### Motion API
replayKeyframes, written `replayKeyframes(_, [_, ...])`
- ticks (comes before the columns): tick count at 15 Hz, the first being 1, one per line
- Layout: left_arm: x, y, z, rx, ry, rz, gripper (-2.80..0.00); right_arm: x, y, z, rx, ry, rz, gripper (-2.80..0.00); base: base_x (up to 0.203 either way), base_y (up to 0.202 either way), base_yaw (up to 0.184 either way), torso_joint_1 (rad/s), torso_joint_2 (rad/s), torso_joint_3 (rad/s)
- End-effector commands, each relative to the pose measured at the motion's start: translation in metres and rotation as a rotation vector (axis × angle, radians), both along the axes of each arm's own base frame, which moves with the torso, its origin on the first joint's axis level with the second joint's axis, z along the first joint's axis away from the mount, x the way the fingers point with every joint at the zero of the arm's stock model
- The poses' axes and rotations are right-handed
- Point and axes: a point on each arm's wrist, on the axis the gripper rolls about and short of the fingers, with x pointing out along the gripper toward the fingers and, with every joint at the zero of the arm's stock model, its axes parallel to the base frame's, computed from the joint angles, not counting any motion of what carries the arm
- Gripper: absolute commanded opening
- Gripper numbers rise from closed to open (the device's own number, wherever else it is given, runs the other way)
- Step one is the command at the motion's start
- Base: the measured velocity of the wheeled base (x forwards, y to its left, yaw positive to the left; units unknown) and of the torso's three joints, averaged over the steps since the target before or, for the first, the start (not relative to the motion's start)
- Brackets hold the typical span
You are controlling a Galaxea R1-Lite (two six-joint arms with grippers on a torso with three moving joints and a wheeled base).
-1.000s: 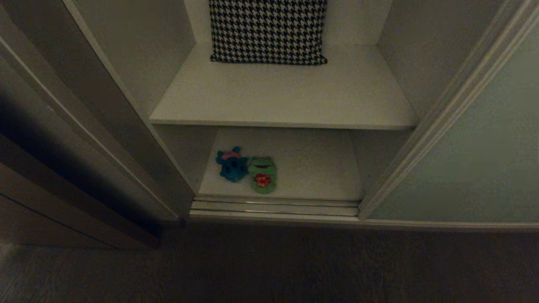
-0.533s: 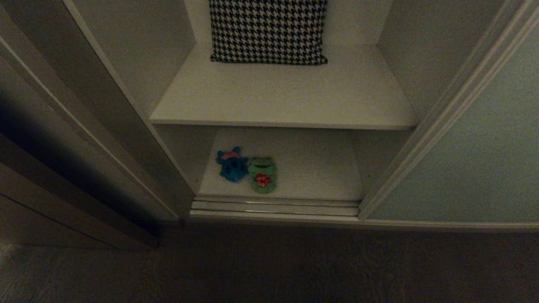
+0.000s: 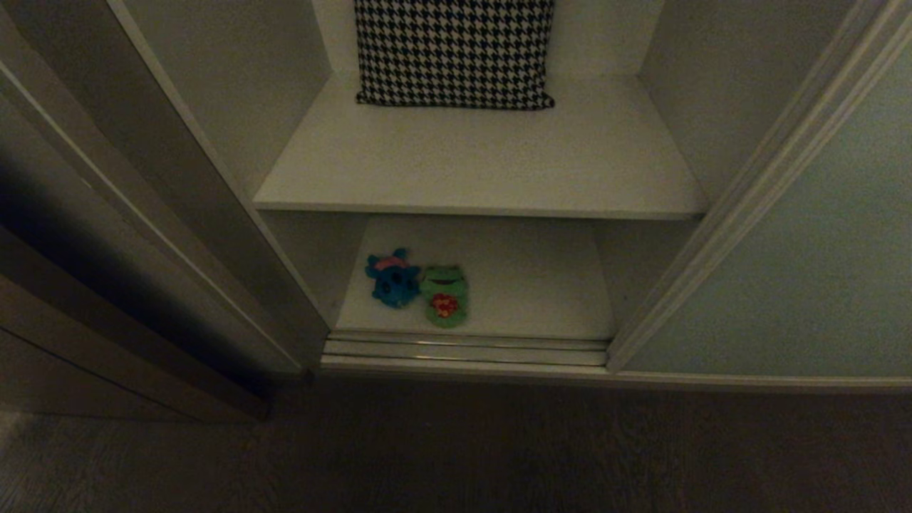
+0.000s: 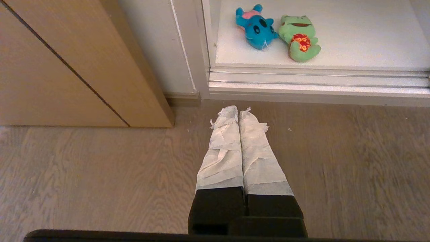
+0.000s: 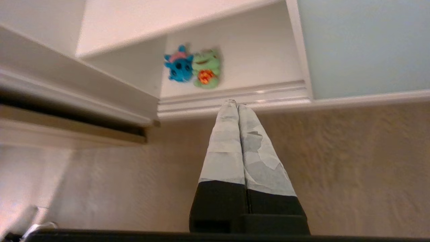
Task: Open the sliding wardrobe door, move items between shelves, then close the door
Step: Close the door
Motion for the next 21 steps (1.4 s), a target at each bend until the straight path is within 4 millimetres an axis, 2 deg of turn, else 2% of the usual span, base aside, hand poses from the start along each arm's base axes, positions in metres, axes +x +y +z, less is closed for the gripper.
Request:
replayKeyframes(1, [0.000,0.000,0.000,0.000,0.002,0.000,-2.80,0.034,-0.014,0.002,0.051,0.055,0.009,-2.80,0.000,0.000,0.000,0.000,0.00,0.000])
replayKeyframes(3, [0.000,0.000,0.000,0.000,0.002,0.001,-2.80,0.057,-0.028,0.001,0.085,0.064,0.067,-2.80,0.000,0.000,0.000,0.000,0.00,0.000])
replayKeyframes(7, [0.000,0.000,0.000,0.000,0.002,0.000,-2.80,0.089,-0.045,-0.002,0.108,0.090,0.109,-2.80,0.000,0.000,0.000,0.000,0.00,0.000])
replayKeyframes(12, [0.000,0.000,0.000,0.000,0.002,0.000,-2.80,0.129,-0.052,-0.006,0.118,0.121,0.192,-2.80,0.000,0.000,0.000,0.000,0.00,0.000])
replayKeyframes(14, [0.000,0.000,0.000,0.000,0.002,0.000,-2.80,0.142,-0.052,-0.009,0.112,0.139,0.174,-2.80,0.000,0.000,0.000,0.000,0.00,0.000])
replayKeyframes(21, [0.000,0.000,0.000,0.000,0.002,0.001,-2.80,0.178,-0.053,-0.010,0.088,0.151,0.145,-2.80,0.000,0.000,0.000,0.000,0.00,0.000])
